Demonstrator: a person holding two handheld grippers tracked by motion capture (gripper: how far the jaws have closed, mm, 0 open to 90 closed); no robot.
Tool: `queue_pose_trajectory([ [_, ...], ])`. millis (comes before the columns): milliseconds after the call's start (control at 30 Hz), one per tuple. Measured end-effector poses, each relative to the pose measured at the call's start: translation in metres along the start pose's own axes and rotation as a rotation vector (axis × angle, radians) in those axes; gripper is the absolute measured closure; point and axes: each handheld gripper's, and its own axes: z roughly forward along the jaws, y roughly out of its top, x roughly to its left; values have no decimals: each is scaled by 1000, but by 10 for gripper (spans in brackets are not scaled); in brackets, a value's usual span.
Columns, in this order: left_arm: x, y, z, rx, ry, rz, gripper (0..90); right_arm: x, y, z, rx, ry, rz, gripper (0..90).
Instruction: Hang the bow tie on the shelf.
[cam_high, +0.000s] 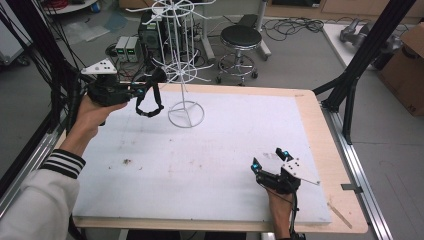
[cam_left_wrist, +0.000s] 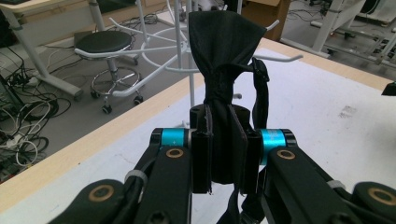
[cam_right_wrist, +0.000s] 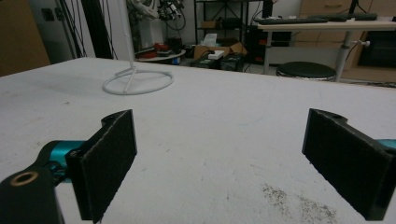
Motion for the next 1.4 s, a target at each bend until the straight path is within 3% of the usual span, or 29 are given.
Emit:
queue_pose_trajectory([
  [533,-3,1,24,0,14,6,796,0,0,0,1,2,4,89],
  [1400,4,-13,40,-3,35,-7,794,0,0,0,1,4,-2,89],
])
